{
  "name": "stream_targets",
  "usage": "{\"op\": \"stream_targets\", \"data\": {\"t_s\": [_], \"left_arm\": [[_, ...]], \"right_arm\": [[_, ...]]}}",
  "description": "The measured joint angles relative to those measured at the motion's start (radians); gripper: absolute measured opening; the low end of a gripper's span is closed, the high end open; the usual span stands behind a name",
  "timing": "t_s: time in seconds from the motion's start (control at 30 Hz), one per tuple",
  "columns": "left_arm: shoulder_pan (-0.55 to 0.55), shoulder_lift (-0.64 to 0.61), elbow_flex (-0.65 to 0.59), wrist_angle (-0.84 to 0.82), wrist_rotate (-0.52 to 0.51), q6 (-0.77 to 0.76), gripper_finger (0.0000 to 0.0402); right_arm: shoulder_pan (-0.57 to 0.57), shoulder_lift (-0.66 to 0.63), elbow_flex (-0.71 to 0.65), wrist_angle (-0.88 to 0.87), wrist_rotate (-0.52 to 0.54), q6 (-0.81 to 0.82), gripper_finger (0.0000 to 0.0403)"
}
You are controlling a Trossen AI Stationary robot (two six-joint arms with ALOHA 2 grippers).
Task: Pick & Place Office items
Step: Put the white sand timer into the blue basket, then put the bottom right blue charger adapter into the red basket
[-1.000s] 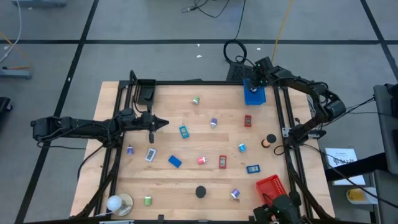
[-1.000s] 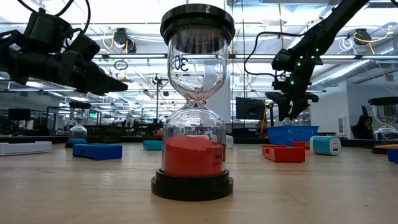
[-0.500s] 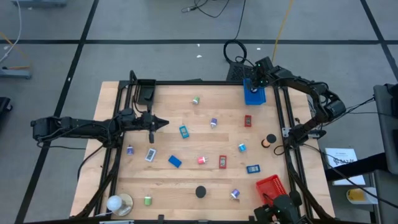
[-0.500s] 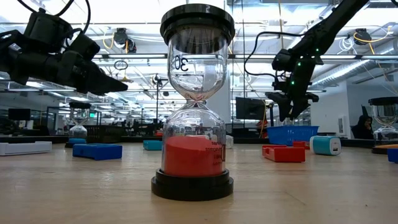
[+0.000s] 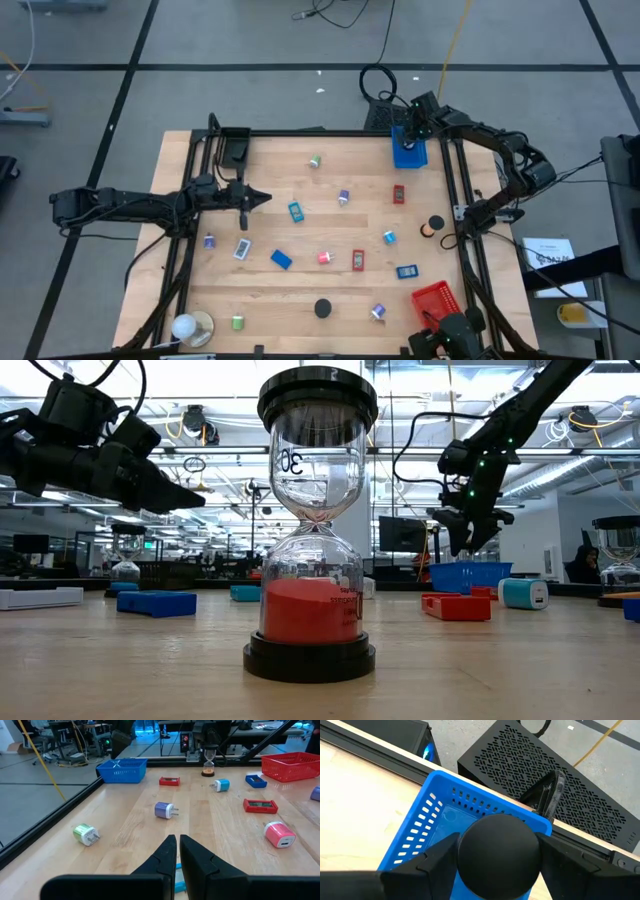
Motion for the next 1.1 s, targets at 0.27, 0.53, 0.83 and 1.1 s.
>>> {"op": "stream_targets", "data": {"t_s": [0.27, 0.53, 0.83, 1.1], "left_arm": [[0.0, 0.0, 0.0, 0.0, 0.0, 0.0, 0.0031], [0.0, 0.0, 0.0, 0.0, 0.0, 0.003, 0.0031], [0.0, 0.0, 0.0, 0.001, 0.0, 0.011, 0.0031], [0.0, 0.0, 0.0, 0.004, -0.007, 0.002, 0.0031]], "right_arm": [[0.0, -0.042, 0.0, -0.004, 0.033, -0.001, 0.0251], [0.016, -0.194, 0.0, -0.041, 0.037, -0.024, 0.0248], [0.161, -0.376, 0.001, -0.081, 0.05, 0.016, 0.0141], [0.376, -0.367, -0.022, -0.07, 0.0, 0.065, 0.0007]]}}
